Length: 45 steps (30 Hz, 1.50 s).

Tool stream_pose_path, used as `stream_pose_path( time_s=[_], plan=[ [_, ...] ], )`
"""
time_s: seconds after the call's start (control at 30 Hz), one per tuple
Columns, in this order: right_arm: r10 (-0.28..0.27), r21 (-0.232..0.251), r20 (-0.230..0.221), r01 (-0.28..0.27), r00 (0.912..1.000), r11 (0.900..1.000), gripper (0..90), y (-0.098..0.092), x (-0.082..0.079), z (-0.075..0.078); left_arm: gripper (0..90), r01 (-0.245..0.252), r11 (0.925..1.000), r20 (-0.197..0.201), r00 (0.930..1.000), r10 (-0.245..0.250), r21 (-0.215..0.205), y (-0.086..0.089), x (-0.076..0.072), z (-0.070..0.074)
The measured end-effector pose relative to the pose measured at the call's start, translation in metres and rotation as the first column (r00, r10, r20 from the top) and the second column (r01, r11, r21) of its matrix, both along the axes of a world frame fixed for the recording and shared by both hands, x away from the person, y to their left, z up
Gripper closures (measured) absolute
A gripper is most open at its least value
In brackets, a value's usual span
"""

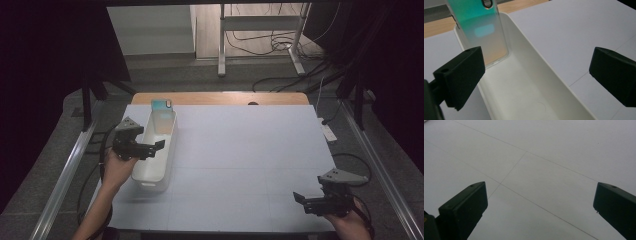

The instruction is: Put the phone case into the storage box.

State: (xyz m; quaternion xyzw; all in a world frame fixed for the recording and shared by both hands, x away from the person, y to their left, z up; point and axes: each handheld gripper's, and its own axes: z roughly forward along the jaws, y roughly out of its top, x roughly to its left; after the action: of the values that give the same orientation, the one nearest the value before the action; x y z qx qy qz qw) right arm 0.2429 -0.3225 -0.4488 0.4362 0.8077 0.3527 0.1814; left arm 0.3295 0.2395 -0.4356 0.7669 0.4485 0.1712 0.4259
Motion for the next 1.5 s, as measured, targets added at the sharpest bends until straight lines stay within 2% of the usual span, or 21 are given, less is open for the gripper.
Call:
stream_pose_path(
  time_s=[0.47, 0.93, 1.5],
  plan=[
    [0.003, -0.002, -0.001, -0.003, 1.0000, 1.000, 0.0, 0.000, 0.000, 0.000, 1.1, 0.021, 0.9998, -0.001, 0.9998, -0.021, 0.005, -0.002, -0.013, 0.000],
    [0.004, -0.003, -0.001, -0.004, 1.0000, 1.000, 0.0, 0.001, 0.000, 0.000, 1.2, 0.023, 0.9996, -0.013, 0.9997, -0.023, -0.014, 0.003, -0.025, -0.003],
    [0.003, -0.008, -0.005, -0.003, 1.0000, 1.000, 0.0, 0.001, 0.000, 0.000, 0.9, 0.032, 0.9990, -0.008, 0.9994, -0.032, -0.030, 0.010, -0.050, -0.006]
  ],
)
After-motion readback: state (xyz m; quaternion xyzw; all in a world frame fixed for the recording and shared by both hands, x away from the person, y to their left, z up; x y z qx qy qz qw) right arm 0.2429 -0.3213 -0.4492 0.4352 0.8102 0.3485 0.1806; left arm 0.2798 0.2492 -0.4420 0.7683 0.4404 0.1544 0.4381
